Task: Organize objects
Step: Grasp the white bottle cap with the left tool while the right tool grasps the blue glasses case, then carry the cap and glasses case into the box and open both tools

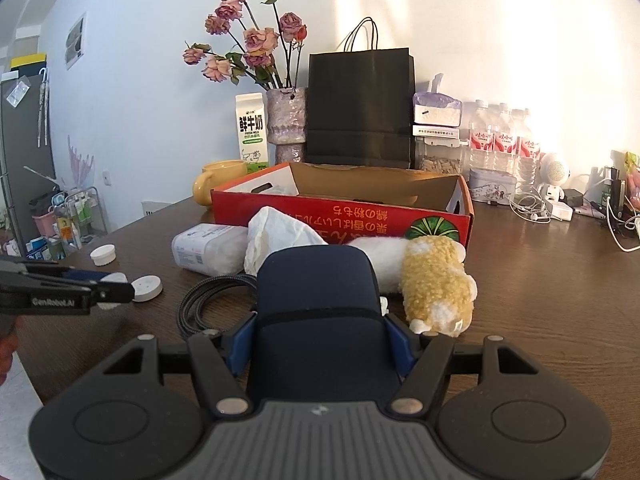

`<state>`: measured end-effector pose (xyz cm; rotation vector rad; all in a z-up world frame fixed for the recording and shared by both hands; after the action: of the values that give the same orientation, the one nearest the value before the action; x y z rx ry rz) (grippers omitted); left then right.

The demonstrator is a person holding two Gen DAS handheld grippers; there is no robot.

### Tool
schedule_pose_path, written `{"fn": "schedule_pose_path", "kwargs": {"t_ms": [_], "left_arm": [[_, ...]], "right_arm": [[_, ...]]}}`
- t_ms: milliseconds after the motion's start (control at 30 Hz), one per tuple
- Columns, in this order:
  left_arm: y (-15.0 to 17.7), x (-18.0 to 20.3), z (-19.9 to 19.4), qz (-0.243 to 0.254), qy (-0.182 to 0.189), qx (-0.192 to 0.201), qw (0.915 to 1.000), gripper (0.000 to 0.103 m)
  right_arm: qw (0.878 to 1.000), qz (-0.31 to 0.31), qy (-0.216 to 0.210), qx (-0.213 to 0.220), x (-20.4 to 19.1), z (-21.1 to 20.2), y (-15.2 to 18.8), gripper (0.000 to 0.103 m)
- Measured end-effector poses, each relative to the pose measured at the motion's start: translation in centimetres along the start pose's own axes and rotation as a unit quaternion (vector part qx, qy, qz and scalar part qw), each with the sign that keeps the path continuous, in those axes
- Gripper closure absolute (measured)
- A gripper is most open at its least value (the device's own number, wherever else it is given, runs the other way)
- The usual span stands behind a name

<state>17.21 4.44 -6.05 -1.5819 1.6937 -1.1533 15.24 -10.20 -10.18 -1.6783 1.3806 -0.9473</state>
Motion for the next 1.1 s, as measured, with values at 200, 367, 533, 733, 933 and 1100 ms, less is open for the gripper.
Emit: {"fn": "schedule_pose_path", "kwargs": {"t_ms": [200,367,533,733,933,1100], "left_arm": [[-1.8,1.3,-0.4,0.01,0.022,0.022,0.9995,0.062],[-4.5,2.4,0.1,0.02,0.035,0.049,0.998,0.062],[-7.8,3.8,0.9,0.034,0.056,0.082,0.9945,0.062],[-12.0,5.2,2.8,0.043,0.071,0.115,0.9899,0.062],[-15.7,4.7,5.6,0.026,0.074,0.135,0.9877,0.062],[-18.2,4.2,9.0,0.017,0.072,0.137,0.9878,0.062]], "right_arm": [[1.0,0.002,0.003,0.005,-0.1,0.2,-0.8,0.038],[1.0,-0.002,0.002,0.02,-0.6,0.7,-2.5,0.038],[0.999,-0.007,0.005,0.042,-1.2,1.6,-5.0,0.038],[0.998,-0.006,0.014,0.068,-1.5,4.0,-8.9,0.038],[0.996,-0.001,0.024,0.082,-1.3,7.6,-12.4,0.038],[0.996,0.004,0.036,0.083,-0.7,11.2,-14.9,0.038]]}}
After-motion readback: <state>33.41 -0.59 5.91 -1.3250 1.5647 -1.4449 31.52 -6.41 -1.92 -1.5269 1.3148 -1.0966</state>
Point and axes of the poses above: each gripper's, at about its wrist camera, not at the fingertips, and z roughly the way its jaws point, x to its right, y to its underside, the point moved 8 cm from there along z, roughly the way its jaws point, and after that the axes turned 15 degrees about y, right-handed, at the moved point
